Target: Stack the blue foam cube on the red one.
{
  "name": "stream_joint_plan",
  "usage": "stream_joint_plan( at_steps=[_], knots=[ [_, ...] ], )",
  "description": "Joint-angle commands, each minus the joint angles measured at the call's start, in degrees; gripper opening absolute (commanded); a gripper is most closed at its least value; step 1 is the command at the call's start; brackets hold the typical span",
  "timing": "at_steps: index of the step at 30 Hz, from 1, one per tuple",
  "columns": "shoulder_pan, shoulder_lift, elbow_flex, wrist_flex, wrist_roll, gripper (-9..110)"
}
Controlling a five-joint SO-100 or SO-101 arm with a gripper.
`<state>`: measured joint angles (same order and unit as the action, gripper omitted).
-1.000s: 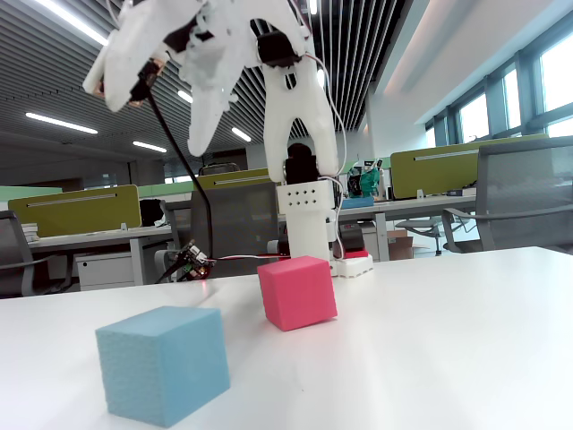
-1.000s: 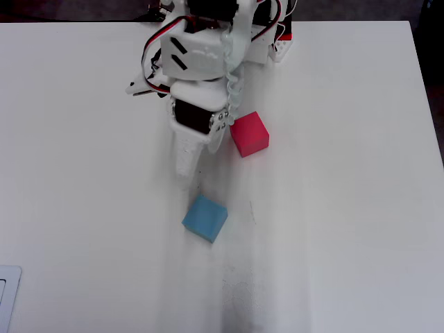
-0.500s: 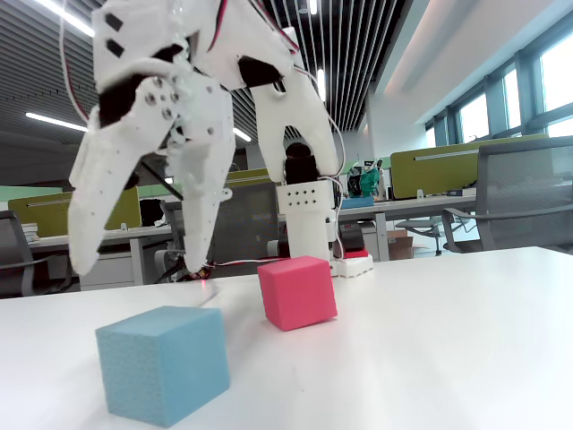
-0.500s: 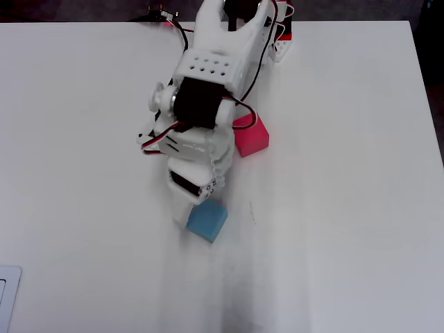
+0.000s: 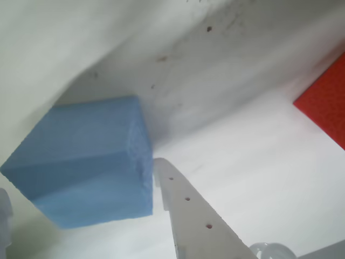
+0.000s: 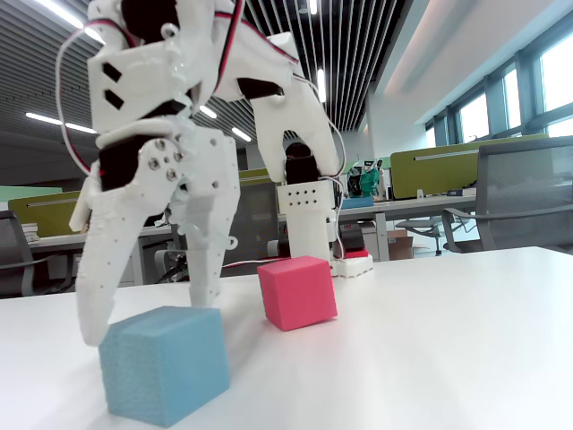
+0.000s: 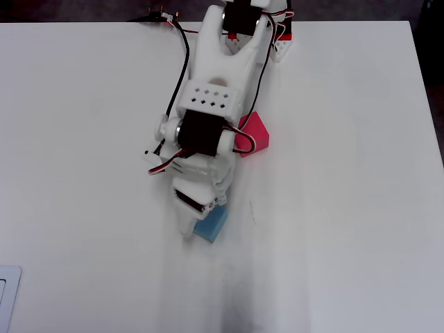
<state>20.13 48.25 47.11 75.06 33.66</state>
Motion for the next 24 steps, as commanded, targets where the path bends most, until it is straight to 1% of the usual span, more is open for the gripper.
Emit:
stream_joint_plan(
  at_steps=[1, 11, 24],
  knots=[
    [-0.62, 0.09, -2.29, -0.97, 0.44, 32],
    [-0.70, 0.00, -2.72, -2.29, 0.53, 26],
    [0.09, 3.96, -3.16, -0.09, 0.53, 23]
  ],
)
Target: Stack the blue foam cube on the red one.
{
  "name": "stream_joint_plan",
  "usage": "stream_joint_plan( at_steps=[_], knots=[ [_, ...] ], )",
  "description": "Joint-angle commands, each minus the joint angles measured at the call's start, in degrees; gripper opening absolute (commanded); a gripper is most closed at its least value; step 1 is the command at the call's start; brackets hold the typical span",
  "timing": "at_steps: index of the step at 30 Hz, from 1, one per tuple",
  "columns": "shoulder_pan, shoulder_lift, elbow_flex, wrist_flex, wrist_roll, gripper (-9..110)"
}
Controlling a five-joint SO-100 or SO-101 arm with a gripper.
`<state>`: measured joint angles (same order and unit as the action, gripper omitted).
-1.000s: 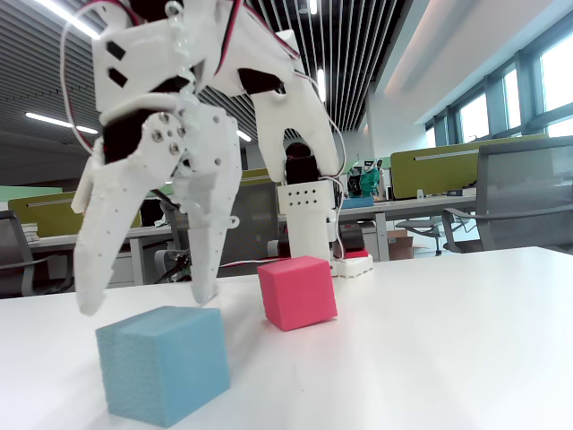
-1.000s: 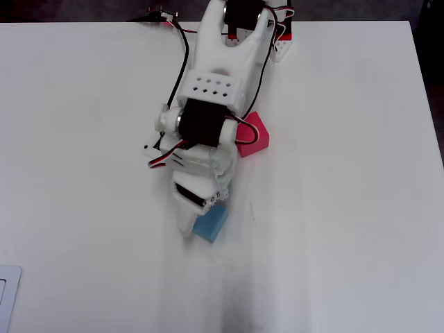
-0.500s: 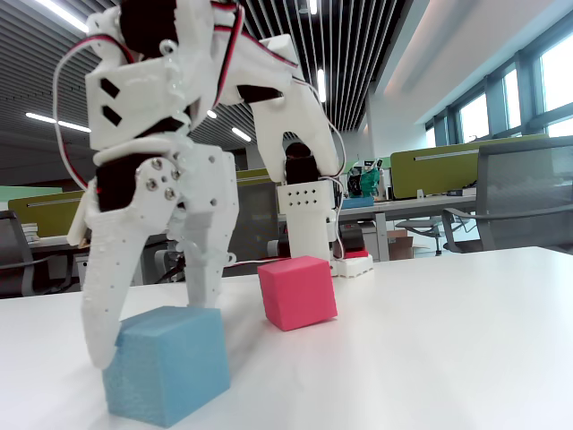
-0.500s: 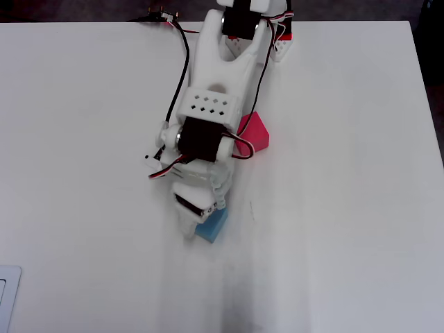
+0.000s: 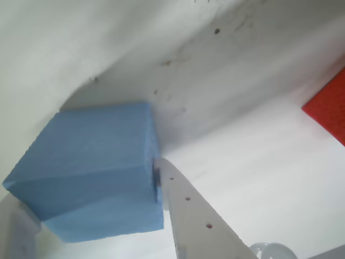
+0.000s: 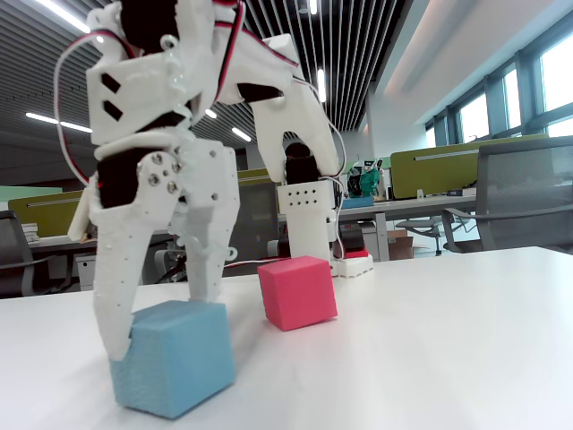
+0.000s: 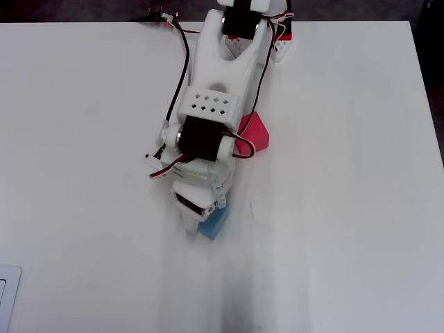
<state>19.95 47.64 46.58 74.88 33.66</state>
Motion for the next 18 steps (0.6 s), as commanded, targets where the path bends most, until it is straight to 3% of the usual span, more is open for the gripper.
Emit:
stream_joint_plan(
  at_steps=[1, 18],
  knots=[
    [0.26, 5.36, -2.72, 0.62, 0.53, 23],
    [-2.99, 35.68, 7.82, 12.74, -0.09, 22]
  ],
)
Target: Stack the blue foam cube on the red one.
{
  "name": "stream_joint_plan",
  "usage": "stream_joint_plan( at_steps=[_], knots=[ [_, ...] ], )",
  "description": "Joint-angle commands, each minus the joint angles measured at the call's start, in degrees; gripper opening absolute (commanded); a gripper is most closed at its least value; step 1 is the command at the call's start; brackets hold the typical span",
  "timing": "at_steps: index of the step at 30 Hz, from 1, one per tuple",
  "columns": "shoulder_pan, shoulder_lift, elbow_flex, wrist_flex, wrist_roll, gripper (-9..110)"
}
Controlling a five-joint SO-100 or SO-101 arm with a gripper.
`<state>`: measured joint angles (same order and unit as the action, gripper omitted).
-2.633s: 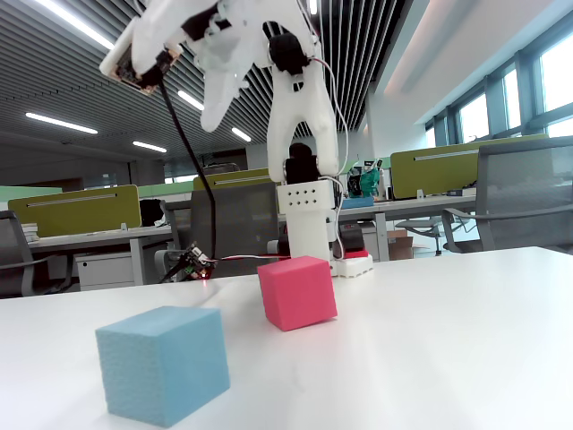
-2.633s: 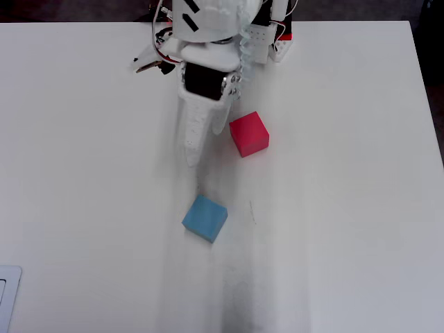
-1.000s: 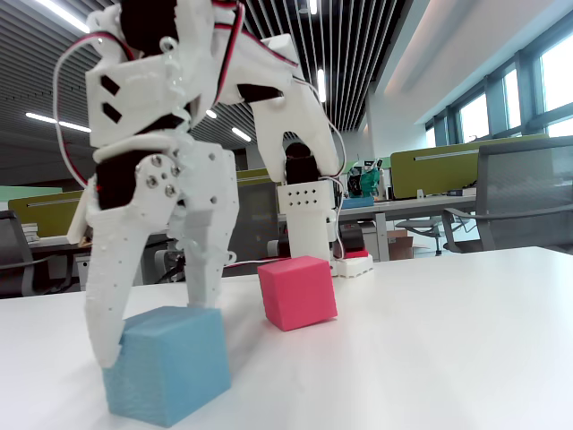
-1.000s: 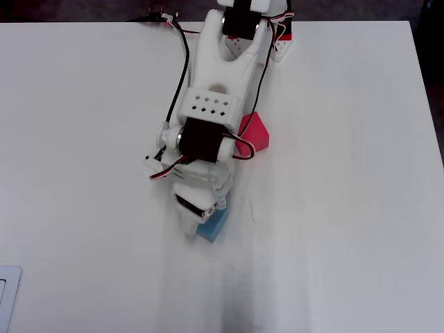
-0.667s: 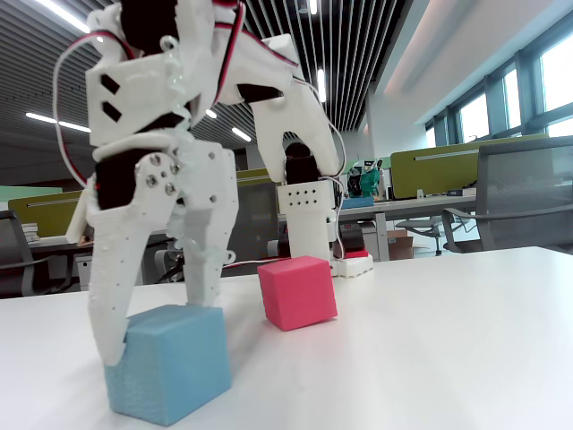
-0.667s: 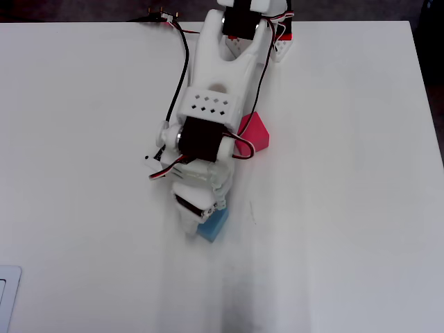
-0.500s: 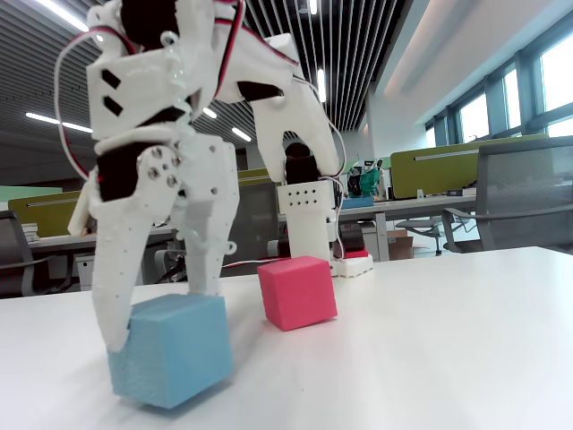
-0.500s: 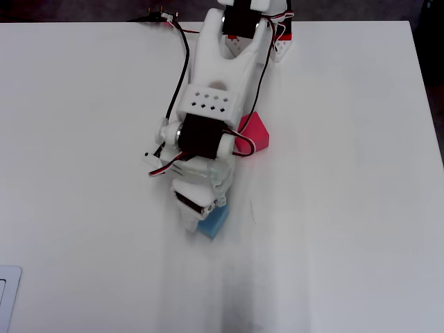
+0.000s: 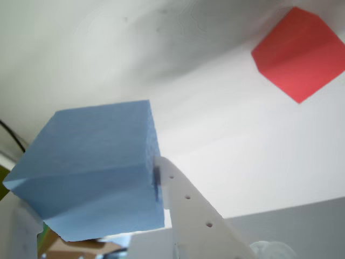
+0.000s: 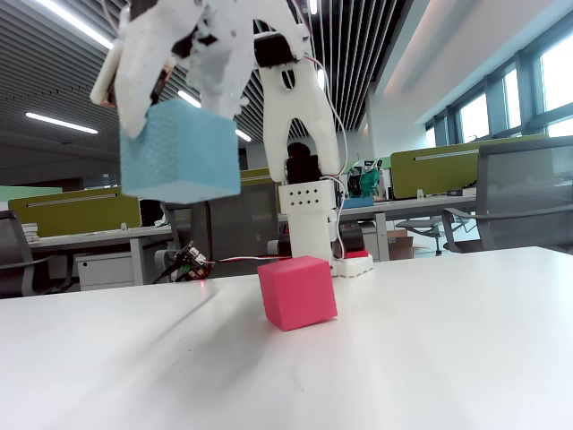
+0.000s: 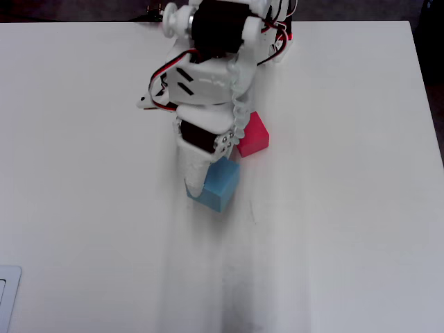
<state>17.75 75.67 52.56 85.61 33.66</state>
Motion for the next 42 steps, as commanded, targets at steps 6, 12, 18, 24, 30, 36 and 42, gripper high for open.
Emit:
stream_joint_plan(
  at_steps=[6, 12, 18, 24, 30, 36, 42],
  knots=[
    [-2.46, 18.98, 12.39, 7.03, -0.18, 22],
    [-3.43, 28.74, 25.75, 7.12, -0.18, 23],
    [-6.42, 37.09, 36.74, 7.56, -0.53, 23],
    [-7.65, 41.66, 44.56, 8.09, -1.49, 23],
    [-8.09, 41.31, 45.00, 8.61, -4.83, 23],
    [-7.03, 39.81, 44.21, 8.26, -7.56, 23],
    [-7.82, 38.94, 46.67, 4.75, -9.49, 23]
  ],
)
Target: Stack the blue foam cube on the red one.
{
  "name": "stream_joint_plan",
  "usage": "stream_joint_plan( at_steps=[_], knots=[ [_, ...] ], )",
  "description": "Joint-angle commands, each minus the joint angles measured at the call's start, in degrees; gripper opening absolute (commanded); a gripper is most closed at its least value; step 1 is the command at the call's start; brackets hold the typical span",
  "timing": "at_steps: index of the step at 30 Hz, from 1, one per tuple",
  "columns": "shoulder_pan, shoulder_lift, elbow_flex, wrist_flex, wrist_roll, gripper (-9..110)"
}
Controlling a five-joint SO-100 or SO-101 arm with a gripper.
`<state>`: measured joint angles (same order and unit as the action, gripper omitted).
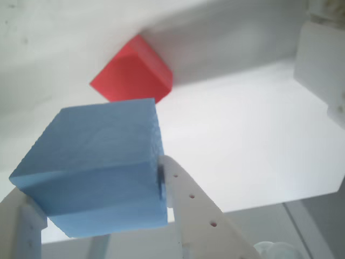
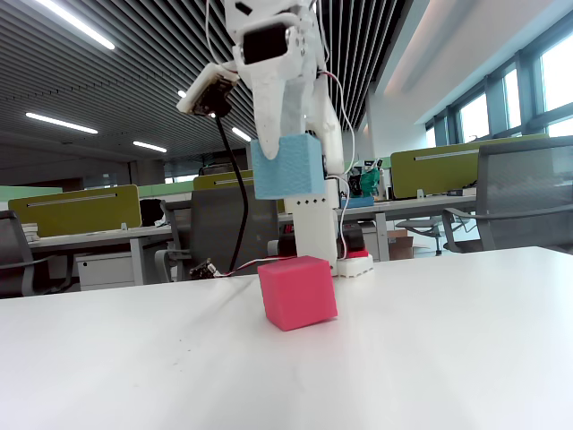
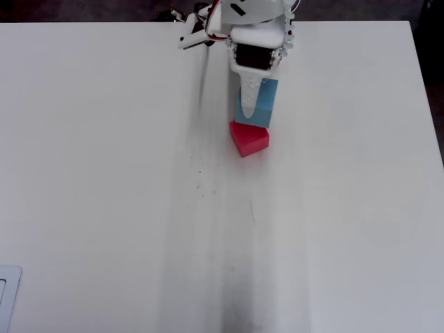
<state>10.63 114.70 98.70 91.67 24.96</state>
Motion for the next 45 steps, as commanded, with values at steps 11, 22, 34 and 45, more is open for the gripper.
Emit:
stream_joint_plan(
  at_steps=[11, 22, 34, 45],
  knots=[
    [-2.64, 1.23, 9.84, -10.63, -6.77, 23],
    [0.97, 3.34, 14.59, -14.85, -13.89, 23],
    [3.96, 4.66, 20.74, -19.86, -20.04, 22],
    [3.69, 4.66, 24.96, -23.82, -20.30, 22]
  ],
)
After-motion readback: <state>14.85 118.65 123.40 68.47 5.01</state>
